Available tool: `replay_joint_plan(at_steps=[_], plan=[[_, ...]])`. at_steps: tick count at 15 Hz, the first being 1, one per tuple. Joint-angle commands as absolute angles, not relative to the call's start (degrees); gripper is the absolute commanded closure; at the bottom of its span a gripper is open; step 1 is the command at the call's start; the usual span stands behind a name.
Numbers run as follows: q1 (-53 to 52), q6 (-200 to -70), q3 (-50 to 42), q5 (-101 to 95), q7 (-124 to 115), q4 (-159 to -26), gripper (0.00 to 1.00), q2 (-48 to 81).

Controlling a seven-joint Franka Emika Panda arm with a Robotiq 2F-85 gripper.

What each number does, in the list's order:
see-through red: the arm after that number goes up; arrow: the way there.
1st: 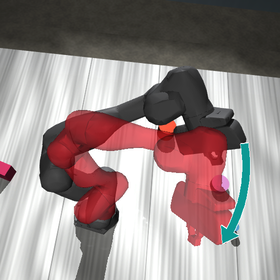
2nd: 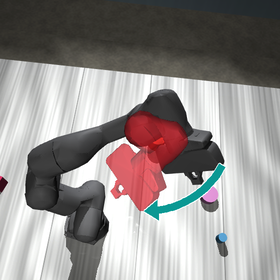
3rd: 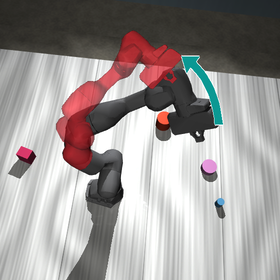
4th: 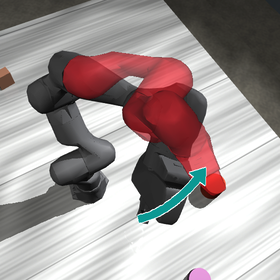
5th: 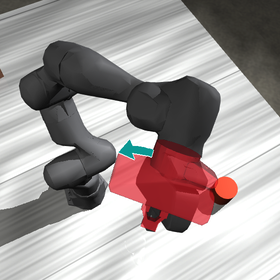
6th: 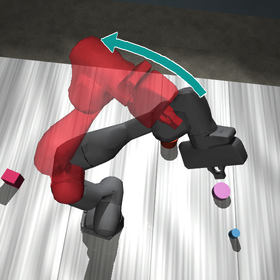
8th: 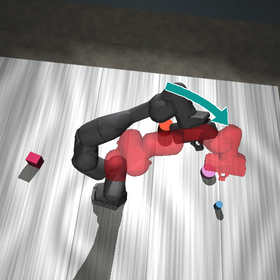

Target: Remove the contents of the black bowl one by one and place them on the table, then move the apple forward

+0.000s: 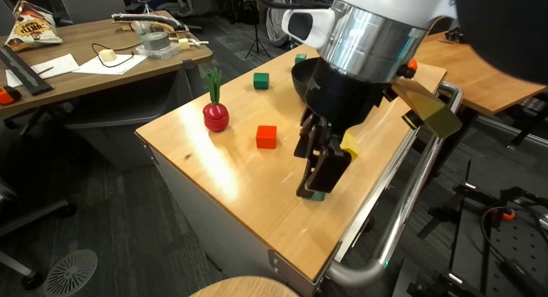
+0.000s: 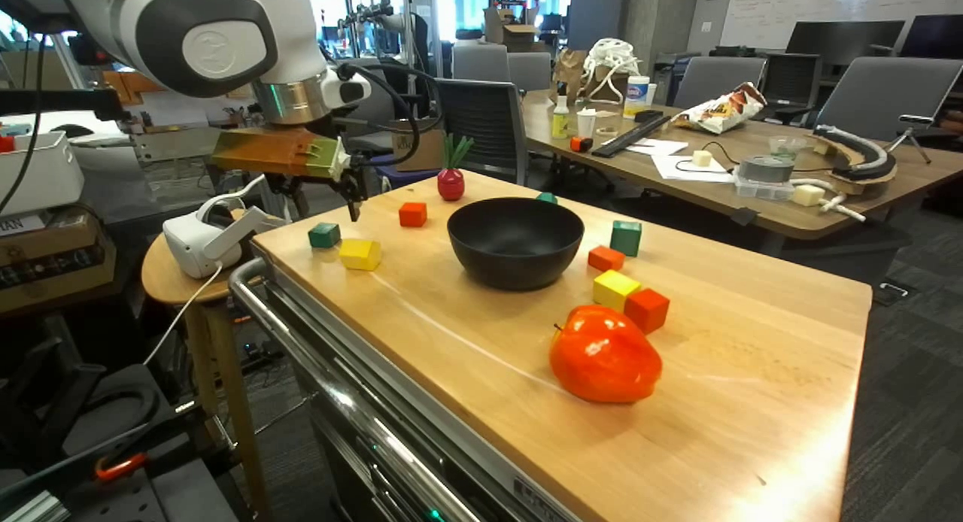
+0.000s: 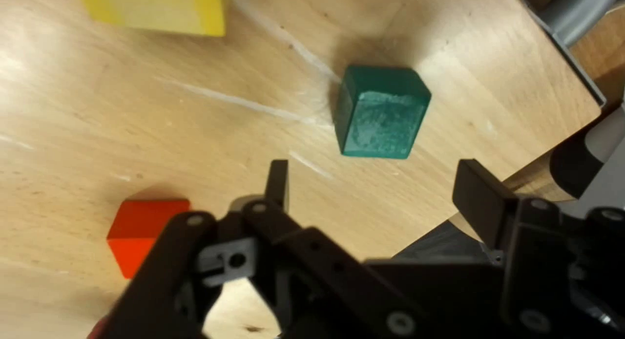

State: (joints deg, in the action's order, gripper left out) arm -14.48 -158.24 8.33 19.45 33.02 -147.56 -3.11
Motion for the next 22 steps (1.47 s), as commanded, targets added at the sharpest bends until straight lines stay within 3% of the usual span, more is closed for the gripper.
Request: replay_joint_plan(at_steps=[1,11,18,22], plan=[[-11.94,-160.27,6.84,16.29,30.96,-150.44,0.0,-9.76],[11.09,-149.61,1.89,-23.1,8.62,-147.68,0.0,-23.32],[8.67,-150.5,-0.57,-21.62,10.69,-148.66,0.0,-21.99],[13.4,-150.7,-1.61,-27.05,9.21,-147.56,0.0,-21.59]])
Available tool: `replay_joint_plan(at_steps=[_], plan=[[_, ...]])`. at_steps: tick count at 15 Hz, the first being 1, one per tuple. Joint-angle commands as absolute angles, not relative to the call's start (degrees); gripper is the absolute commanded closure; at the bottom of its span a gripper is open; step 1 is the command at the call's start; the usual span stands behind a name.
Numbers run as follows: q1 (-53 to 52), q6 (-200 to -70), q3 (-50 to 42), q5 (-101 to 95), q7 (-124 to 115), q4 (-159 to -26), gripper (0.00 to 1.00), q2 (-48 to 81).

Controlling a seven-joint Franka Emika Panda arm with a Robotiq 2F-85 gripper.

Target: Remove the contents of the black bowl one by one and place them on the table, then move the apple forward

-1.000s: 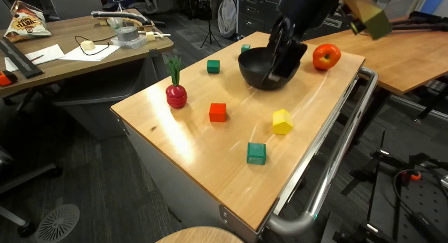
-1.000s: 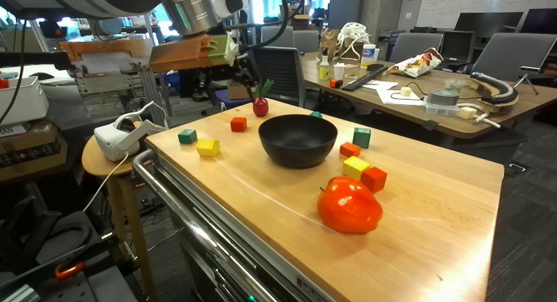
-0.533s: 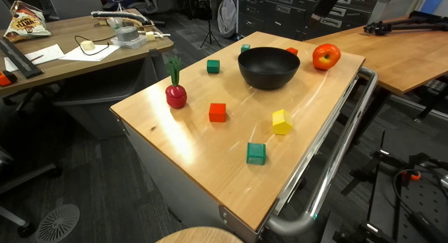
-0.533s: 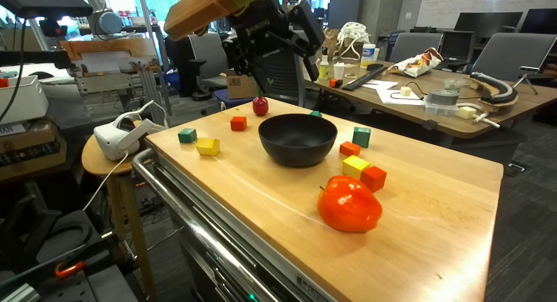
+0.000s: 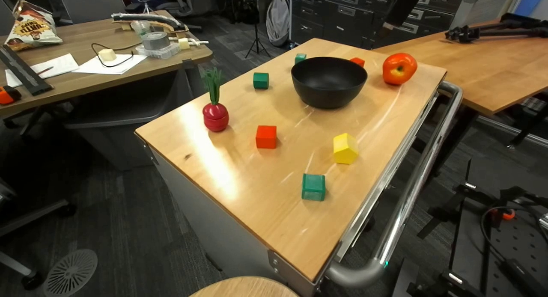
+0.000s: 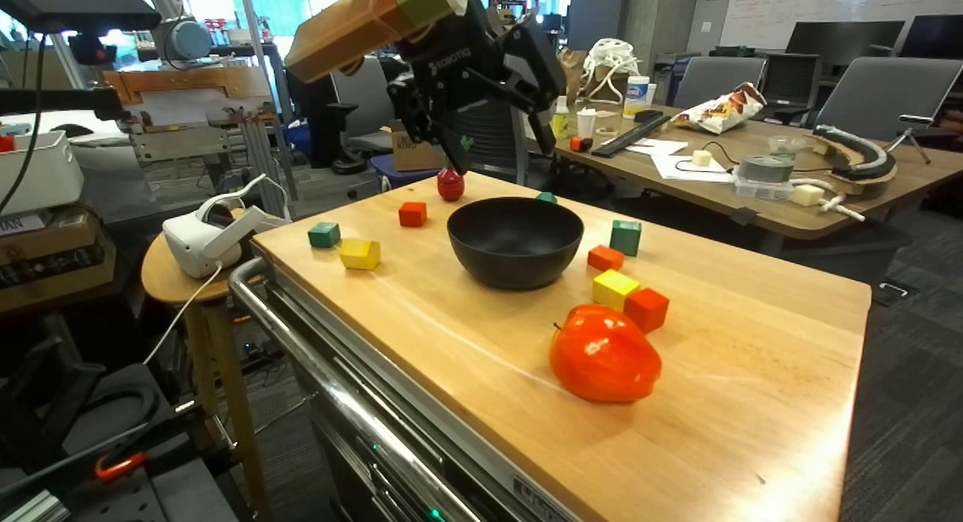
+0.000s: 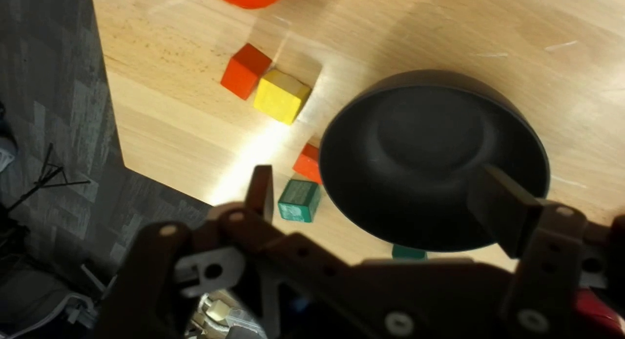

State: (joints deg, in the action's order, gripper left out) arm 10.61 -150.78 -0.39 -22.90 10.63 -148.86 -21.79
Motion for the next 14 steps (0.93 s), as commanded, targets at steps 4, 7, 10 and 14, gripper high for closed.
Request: replay_joint_plan(at_steps=[4,7,10,14], plan=[[16.75,-150.01,-4.92,-28.98,9.22,-146.38,0.0,-18.79],[16.67,-150.05,-7.7,-27.1,10.92,-146.14,0.0,-15.77],[16.23,-150.83,-9.44,-26.08,11.22,-145.82,0.0,-11.97],[15.78,-150.64,-10.66,-24.54,11.56,-144.71,0.0,-7.68]])
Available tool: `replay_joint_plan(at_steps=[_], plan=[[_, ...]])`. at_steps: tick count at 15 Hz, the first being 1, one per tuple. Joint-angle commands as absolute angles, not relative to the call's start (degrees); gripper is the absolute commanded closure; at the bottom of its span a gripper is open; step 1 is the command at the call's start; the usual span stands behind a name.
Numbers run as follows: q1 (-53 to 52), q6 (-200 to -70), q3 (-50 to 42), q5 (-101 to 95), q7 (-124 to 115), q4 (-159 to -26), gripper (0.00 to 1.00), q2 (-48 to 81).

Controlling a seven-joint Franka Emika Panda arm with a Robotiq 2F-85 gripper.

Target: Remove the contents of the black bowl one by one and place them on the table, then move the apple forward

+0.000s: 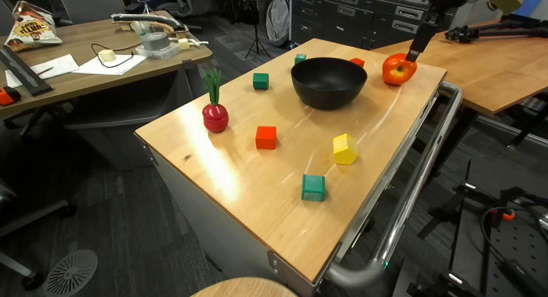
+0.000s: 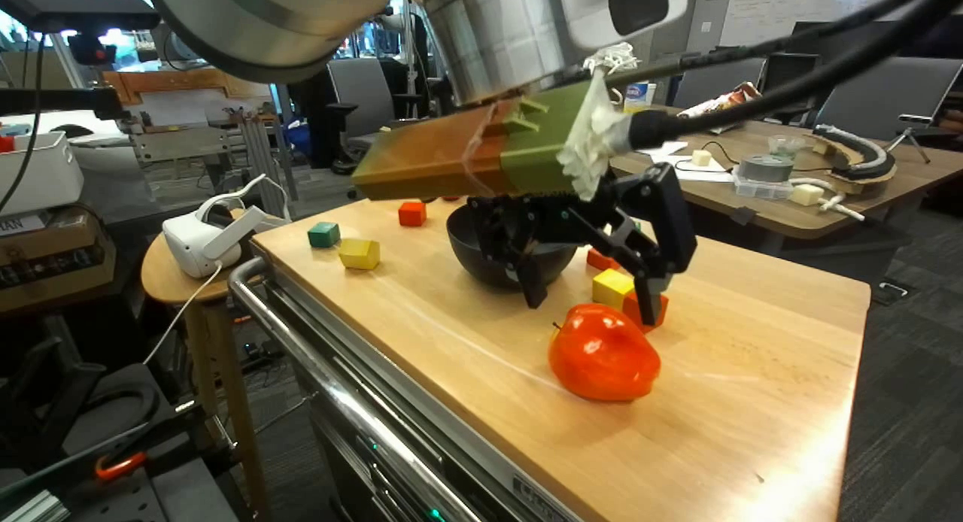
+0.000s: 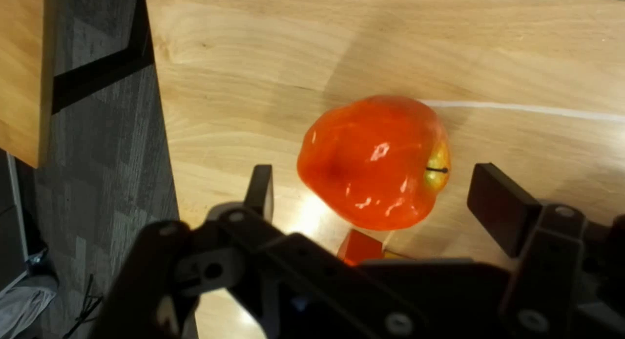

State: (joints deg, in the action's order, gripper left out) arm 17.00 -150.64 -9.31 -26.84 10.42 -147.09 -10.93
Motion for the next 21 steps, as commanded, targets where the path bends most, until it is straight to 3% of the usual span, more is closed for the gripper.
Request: replay_joint_plan(at_steps=[1,10,11,12,13,17,21], plan=[[15.56,-150.5,-10.91,-23.43,11.93,-144.35,0.0,-6.86],[13.96,-149.93,-11.24,-11.11,16.63,-138.85,0.0,1.18],[13.92,-149.75,-11.14,-10.37,17.0,-138.28,0.07,1.97],[13.91,-149.69,-11.07,-9.92,17.33,-137.87,0.27,2.58],[13.96,-149.75,-11.11,-10.34,17.06,-137.26,0.33,2.94],[13.95,-149.34,-11.24,-13.12,15.48,-136.53,0.38,2.76],[12.89,-153.29,-11.04,-27.96,10.09,-138.21,0.38,-3.17]])
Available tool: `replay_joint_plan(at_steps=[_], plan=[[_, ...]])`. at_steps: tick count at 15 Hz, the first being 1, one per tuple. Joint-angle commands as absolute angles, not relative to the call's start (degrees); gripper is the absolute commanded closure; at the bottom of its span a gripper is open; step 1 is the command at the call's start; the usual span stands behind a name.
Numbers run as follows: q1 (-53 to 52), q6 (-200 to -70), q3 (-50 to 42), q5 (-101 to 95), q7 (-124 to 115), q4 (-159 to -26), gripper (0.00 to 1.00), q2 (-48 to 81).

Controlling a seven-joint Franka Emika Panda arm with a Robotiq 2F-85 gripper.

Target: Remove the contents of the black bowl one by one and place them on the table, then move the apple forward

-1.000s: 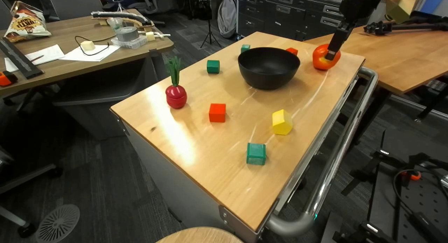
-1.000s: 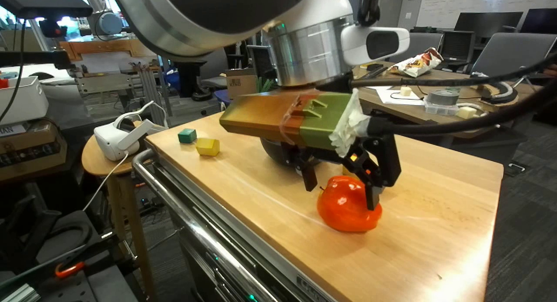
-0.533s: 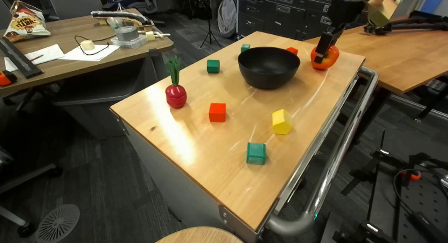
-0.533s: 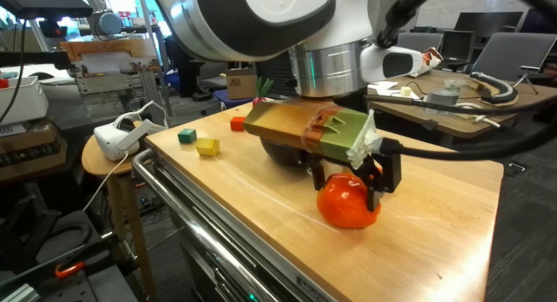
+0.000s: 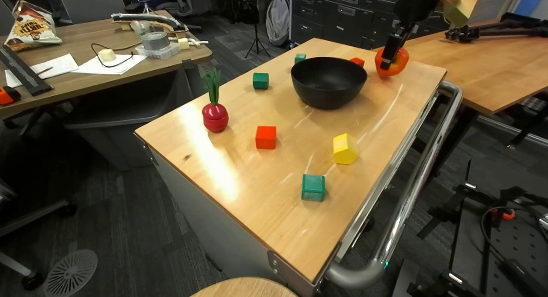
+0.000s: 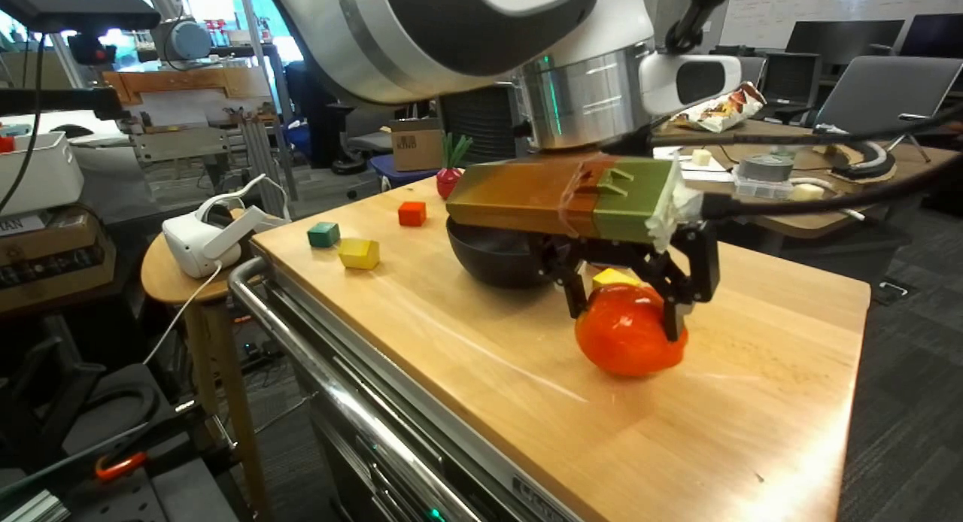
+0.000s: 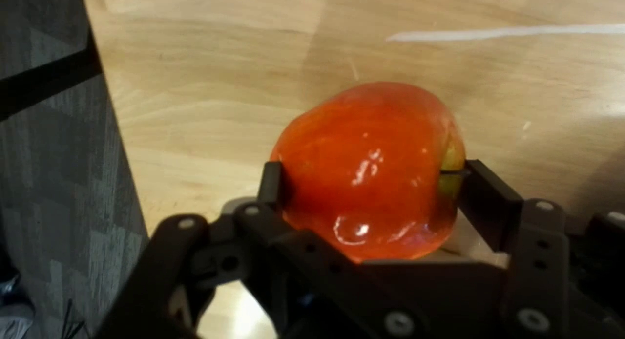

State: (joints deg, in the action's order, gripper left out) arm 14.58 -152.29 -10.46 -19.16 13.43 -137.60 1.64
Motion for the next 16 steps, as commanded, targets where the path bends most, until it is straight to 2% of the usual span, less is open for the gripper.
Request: replay_joint_plan(at_steps=[1,3,7,16], plan=[[12.63,-152.5,-10.69,-31.54,9.36,-138.27,0.38,-5.16],[11.86,-152.23,-9.32,-34.66,10.22,-137.03,0.38,-8.19],[10.25,-156.65,-7.21,-36.75,10.65,-130.14,0.38,-5.59],[8.42,-155.98,-7.48,-35.28,13.7,-108.59,0.38,14.27]])
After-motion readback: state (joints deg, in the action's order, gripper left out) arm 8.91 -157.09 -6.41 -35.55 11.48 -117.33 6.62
